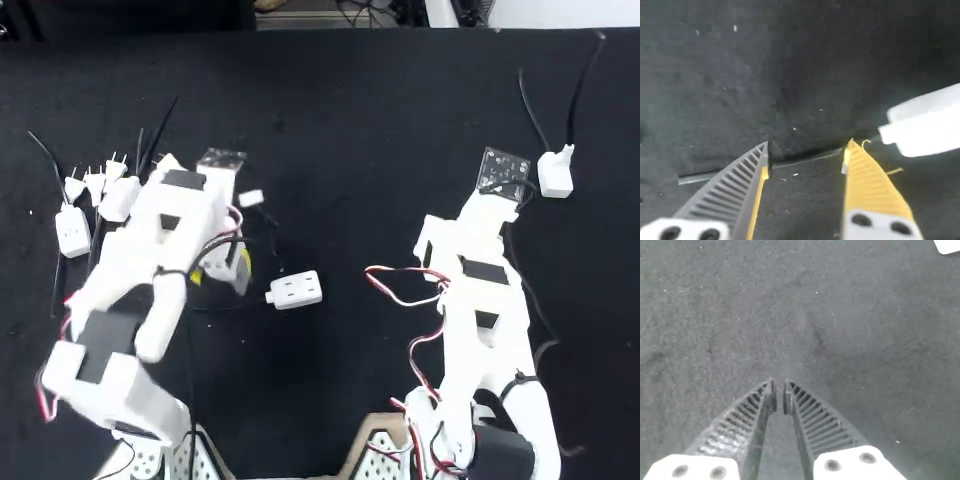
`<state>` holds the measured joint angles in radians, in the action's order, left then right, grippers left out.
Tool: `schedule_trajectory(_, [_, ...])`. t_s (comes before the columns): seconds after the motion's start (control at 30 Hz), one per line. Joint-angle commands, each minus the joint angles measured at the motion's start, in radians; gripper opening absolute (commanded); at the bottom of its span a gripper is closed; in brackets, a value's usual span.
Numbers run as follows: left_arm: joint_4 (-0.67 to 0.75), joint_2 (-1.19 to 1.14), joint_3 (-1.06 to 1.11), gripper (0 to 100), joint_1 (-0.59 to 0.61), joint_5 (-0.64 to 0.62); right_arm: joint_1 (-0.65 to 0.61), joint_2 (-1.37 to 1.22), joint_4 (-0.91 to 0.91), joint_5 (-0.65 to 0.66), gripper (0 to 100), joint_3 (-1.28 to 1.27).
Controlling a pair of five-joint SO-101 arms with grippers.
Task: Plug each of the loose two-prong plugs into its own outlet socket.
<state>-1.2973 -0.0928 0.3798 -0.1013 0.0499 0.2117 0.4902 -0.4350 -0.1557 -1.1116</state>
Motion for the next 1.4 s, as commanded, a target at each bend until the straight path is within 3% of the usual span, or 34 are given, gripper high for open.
schedule_trajectory(0.0, [-0.011,-0.054,-0.051,24,-0.027,0.009,-0.020,0.038,0.023,-0.003,2.8,0.018])
schedule_trajectory(0.2, [0.095,-0.144,-0.036,24,-0.056,0.049,-0.020,0.038,0.023,-0.003,2.8,0.018])
schedule_trajectory(0.37, [0.183,-0.166,-0.047,24,0.054,0.049,-0.020,0.038,0.023,-0.003,2.8,0.018])
schedule_trajectory(0.6, [0.158,-0.166,-0.157,24,0.170,0.049,-0.048,0.038,0.021,-0.003,2.8,0.016])
schedule_trajectory(0.8, [-0.031,-0.150,-0.259,24,0.185,0.051,-0.187,0.038,0.015,0.129,2.8,-0.008])
schedule_trajectory(1.03, [-0.087,0.078,-0.209,24,0.223,0.051,-0.410,0.039,-0.077,0.334,2.9,-0.021])
schedule_trajectory(1.17, [-0.006,0.153,-0.045,24,0.268,0.044,-0.549,0.038,-0.163,0.428,2.9,-0.022])
schedule_trajectory(1.37, [0.138,0.184,0.145,24,0.369,0.034,-0.654,0.038,-0.245,0.534,2.9,-0.024])
